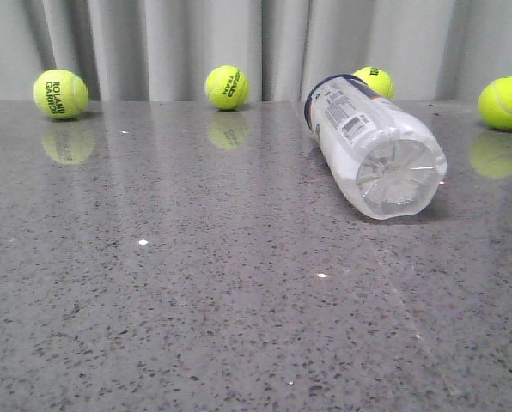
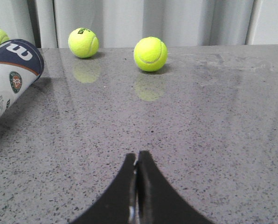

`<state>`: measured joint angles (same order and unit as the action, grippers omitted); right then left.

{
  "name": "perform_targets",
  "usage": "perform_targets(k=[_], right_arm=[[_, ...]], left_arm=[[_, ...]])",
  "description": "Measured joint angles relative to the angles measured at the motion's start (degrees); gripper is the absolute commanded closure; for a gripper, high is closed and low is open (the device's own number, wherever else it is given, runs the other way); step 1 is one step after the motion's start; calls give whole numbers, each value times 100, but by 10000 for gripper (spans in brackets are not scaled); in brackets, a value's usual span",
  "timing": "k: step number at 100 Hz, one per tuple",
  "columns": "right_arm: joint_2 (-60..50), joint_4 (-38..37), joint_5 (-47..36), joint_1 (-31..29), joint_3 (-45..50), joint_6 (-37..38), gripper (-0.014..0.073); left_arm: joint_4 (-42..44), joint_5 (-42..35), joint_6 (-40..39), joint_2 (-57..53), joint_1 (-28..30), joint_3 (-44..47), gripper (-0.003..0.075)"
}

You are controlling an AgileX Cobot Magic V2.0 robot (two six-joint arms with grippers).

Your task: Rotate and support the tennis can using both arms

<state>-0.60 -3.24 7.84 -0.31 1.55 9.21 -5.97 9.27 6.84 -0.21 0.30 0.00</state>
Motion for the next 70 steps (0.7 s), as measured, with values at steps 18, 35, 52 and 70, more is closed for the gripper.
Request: perform_targets(k=[18,35,52,70], right_arm=[[0,0,0,0,0,0,661],[0,0,0,0,0,0,661],[0,-74,0,0,0,-16,661],[0,-309,0,0,0,-65,661]], left_arm=[[0,0,0,0,0,0,740],[0,0,0,0,0,0,740],[0,0,0,0,0,0,740],[0,0,0,0,0,0,740]])
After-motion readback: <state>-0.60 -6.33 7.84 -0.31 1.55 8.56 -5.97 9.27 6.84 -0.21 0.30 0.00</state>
